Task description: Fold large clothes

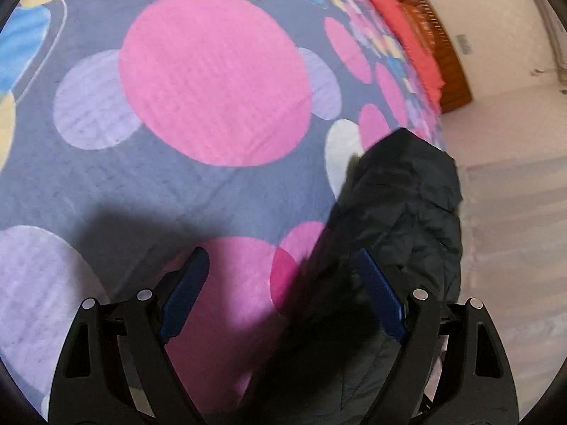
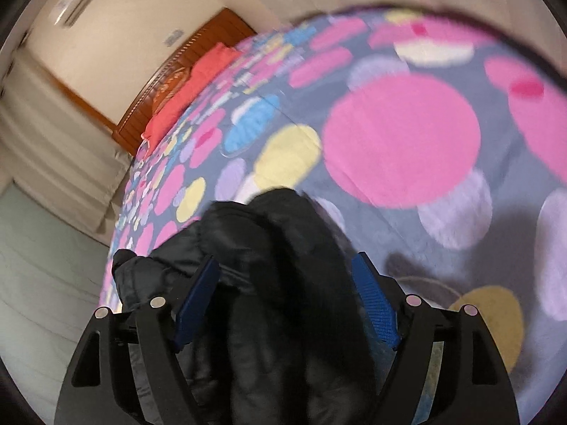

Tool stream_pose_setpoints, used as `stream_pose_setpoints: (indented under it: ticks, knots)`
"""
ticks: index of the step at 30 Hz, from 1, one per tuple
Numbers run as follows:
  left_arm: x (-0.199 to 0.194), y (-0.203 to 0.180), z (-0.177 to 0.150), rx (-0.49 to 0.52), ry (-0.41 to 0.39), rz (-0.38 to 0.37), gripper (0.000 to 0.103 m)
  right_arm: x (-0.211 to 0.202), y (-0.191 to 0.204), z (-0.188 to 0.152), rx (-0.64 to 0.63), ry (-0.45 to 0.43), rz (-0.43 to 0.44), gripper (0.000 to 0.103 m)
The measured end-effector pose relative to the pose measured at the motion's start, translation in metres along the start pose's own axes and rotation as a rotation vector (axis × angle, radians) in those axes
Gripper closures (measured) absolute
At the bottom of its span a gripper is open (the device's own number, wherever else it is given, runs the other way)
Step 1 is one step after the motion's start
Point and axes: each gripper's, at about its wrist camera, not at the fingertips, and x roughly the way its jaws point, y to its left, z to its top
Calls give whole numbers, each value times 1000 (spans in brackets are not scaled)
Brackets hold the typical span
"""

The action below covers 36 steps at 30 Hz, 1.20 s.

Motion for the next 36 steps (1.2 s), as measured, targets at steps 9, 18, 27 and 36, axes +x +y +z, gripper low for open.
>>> stream_pose_setpoints:
  ticks: [9, 18, 27, 36]
  knots:
    - [24, -21, -18, 102, 132, -163, 8, 34, -32, -18, 155, 144, 262, 25]
    - [44, -39, -26, 197, 235, -261, 8, 50, -3, -32, -8, 202, 248, 20]
    - [46, -53, -36, 263, 248, -260, 23, 60, 18, -44, -65, 234, 226, 54]
    - [28, -83, -35, 373, 184, -234, 27, 49, 48, -55, -92, 202, 272, 65]
